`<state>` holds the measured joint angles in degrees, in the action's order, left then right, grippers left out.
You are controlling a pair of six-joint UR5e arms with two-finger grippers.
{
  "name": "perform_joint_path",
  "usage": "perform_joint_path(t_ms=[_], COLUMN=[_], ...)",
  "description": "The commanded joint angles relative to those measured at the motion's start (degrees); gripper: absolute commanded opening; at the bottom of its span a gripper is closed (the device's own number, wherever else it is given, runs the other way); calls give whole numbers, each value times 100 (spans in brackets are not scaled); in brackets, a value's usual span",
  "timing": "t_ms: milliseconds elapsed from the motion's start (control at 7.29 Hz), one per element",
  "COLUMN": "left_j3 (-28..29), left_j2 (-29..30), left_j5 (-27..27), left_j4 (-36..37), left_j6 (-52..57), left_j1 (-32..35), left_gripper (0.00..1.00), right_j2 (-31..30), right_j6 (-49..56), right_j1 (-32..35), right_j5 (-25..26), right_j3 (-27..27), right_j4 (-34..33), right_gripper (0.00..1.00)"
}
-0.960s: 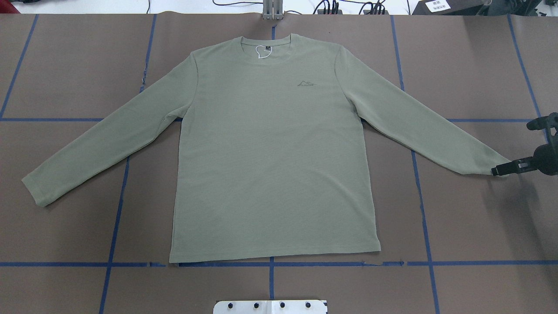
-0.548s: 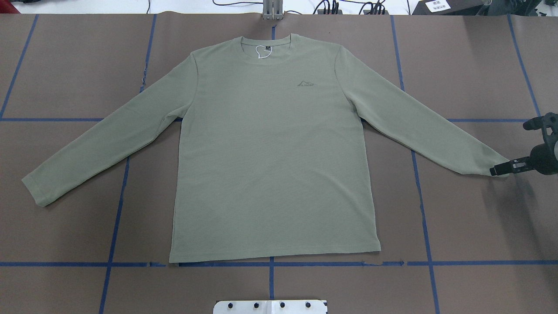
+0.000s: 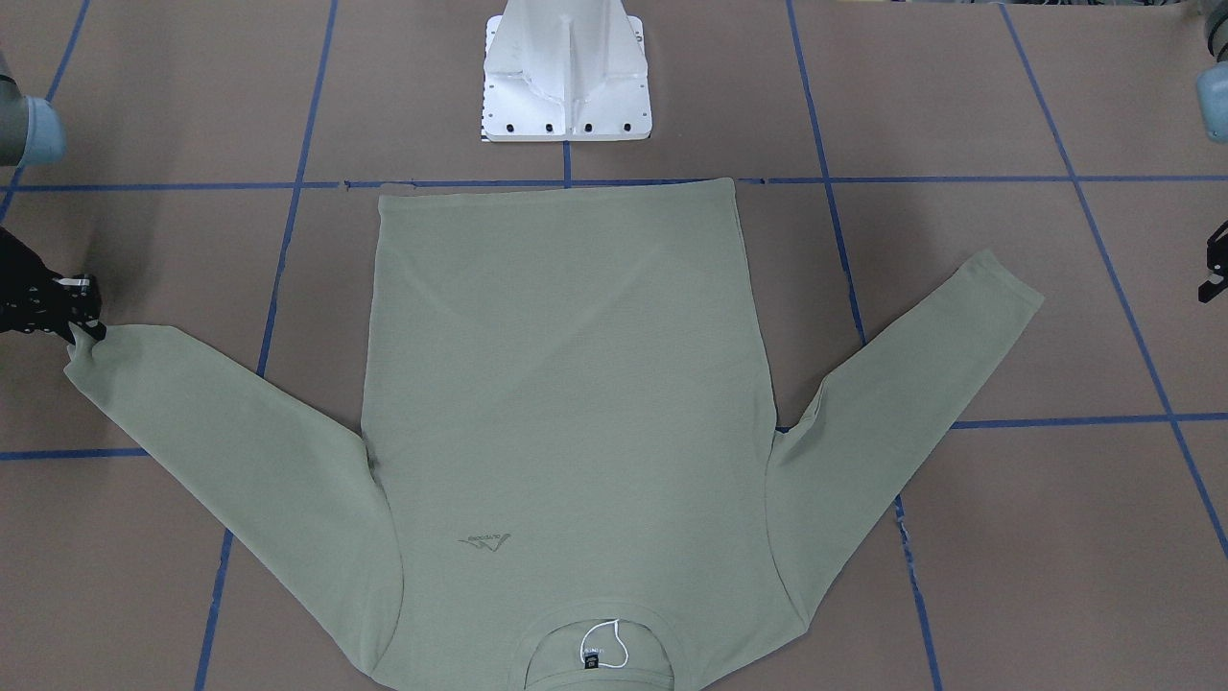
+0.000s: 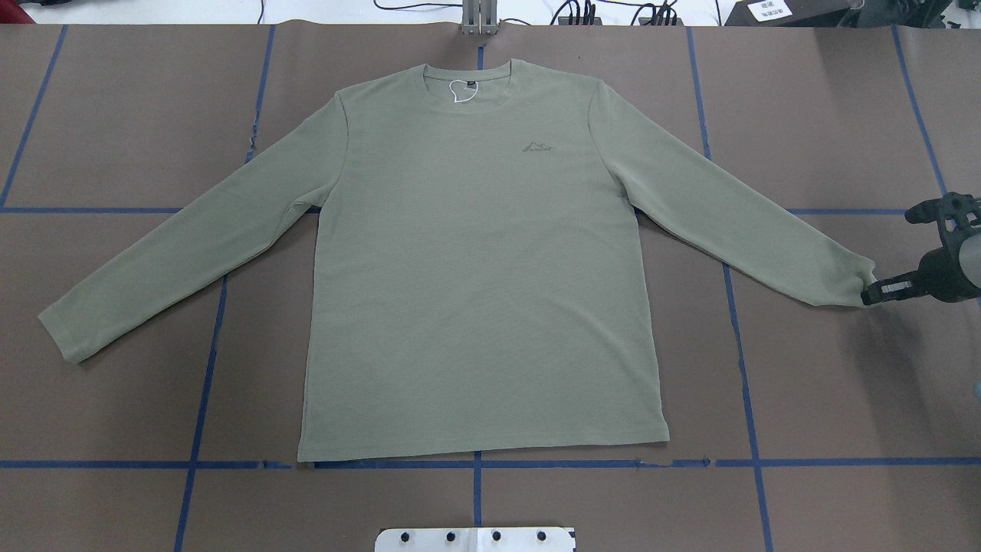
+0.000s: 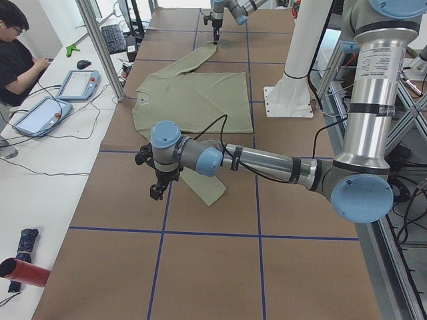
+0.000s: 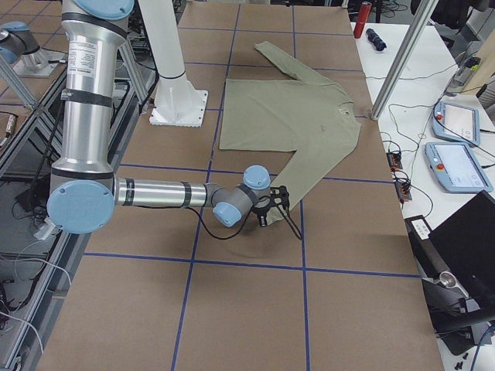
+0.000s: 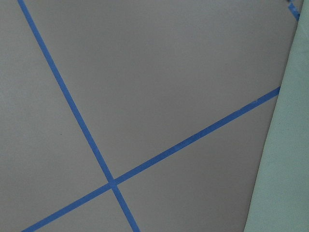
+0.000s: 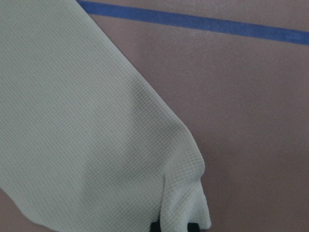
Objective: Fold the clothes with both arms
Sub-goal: 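Lower the right gripper to the cuff of the nearer sleeve and grasp it, then lift the sleeve cuff with the right gripper and carry it across the shirt body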
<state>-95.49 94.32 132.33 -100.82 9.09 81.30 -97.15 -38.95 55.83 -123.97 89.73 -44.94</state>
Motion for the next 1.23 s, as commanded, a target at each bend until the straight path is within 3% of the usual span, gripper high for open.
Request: perform_joint_path(t_ms=[0,411,686,1097], left_j3=[-5,-5,-22,-22], left_j2=[7,25,25,69], left_j5=[3,12,20,20], left_j4=[1,1,9,9], left_j6=[-12,-12,-12,-12], left_j1=[0,0,0,9], left_gripper=[100,100,100,100], right_j2=[-40,677,1589,3793], right_j6=[-94,-112,-113,-113], right_j1=[25,147,235,104], right_j5=[-31,-557,-821,-796], right_j3=[377,388,379,318], right_j4=[-182,-382,-1128,-3436], right_gripper=[0,0,0,0])
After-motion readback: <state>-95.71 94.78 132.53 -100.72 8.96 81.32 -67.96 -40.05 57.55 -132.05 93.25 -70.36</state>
